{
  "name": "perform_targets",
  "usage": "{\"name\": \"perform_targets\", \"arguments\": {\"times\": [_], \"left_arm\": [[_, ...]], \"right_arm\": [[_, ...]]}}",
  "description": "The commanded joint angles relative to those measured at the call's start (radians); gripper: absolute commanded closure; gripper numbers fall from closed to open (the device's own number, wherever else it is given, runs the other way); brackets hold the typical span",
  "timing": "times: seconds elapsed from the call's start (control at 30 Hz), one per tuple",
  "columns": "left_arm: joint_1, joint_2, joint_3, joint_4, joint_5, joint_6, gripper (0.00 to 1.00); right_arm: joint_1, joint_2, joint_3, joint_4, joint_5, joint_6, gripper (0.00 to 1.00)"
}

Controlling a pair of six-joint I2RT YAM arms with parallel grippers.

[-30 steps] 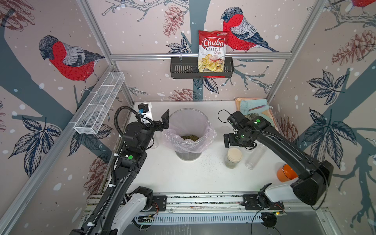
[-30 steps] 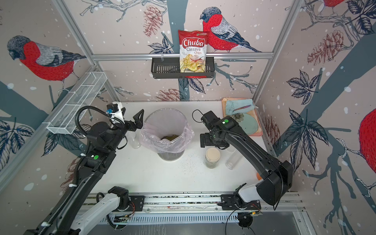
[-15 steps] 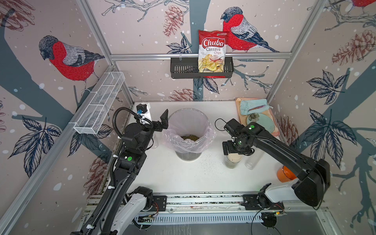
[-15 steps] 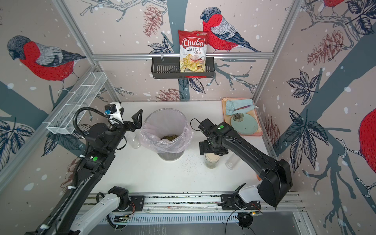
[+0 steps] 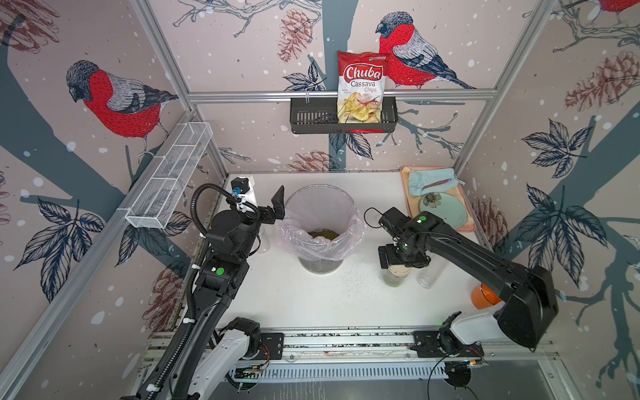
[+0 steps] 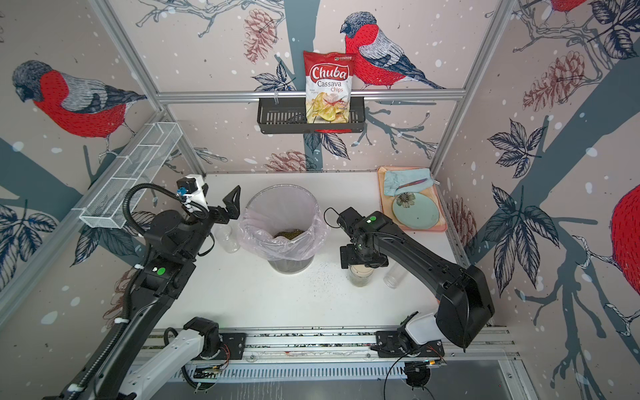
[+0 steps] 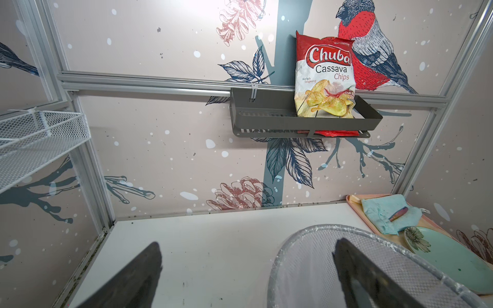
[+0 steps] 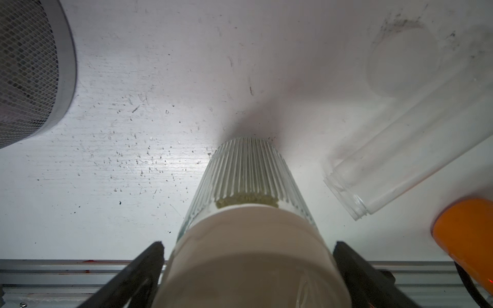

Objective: Empty moldy mung beans from jars
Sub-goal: Pick up the jar from the center of the board.

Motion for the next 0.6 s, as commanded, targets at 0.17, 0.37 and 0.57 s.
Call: {"name": "perform_targets", "arguments": {"times": [0.17,0.37,0.57], "left_arm": [[0.000,0.005,-0.001,0.037,-0.011,0.008,0.02],[0.001,0.003,-0.002,0.037,-0.018,0.010,0.02],[0.000,0.003,-0.002,0.037,-0.021,0.011,0.02]], "right_arm": [[0.001,-0.007,-0.030,0.028,-0.005,-0.009,0.00],[0.001,-0.003,-0.042,0.042,-0.009,-0.016,0.01],[0.000,0.000,-0.062,0.061,-0.017,-0.017,0.00]]}}
